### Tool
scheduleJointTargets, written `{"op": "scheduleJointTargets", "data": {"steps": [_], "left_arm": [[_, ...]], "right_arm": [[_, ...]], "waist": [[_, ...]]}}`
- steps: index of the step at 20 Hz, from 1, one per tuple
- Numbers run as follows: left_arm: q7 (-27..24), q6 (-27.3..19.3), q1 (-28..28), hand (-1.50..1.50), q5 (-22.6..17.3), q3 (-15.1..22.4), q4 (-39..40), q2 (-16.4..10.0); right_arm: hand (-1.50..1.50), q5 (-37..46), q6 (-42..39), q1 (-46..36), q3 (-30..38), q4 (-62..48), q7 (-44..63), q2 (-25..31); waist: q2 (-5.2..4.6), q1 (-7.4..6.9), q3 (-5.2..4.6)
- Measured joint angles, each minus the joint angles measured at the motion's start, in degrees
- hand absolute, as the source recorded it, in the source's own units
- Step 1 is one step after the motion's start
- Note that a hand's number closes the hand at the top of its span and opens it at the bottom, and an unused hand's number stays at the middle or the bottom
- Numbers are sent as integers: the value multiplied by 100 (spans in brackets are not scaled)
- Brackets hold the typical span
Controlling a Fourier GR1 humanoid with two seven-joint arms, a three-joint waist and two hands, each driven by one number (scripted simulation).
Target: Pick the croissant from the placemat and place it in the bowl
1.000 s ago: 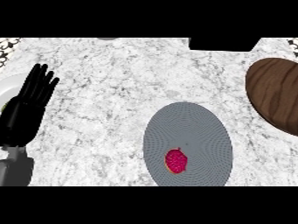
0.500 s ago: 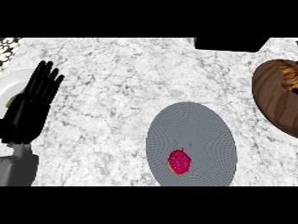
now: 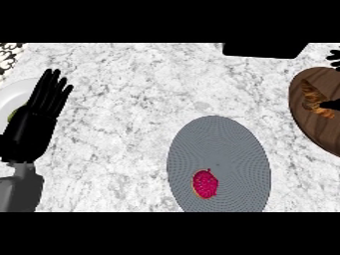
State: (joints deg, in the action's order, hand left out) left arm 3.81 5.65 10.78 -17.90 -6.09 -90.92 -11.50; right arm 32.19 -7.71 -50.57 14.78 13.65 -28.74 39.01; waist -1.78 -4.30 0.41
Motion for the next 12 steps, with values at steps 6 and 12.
{"op": "scheduleJointTargets", "data": {"steps": [6, 12], "left_arm": [[-29, -5, -18, 0, -11, -54, 43, -6], [-24, -6, -24, 0, -1, -47, -8, -2]], "right_arm": [[-150, -1009, -489, -218, 1030, -323, -193, 269], [-150, -1489, -713, -8, 1584, -572, -244, 855]], "waist": [[11, 71, -2], [-10, 72, 5]]}}
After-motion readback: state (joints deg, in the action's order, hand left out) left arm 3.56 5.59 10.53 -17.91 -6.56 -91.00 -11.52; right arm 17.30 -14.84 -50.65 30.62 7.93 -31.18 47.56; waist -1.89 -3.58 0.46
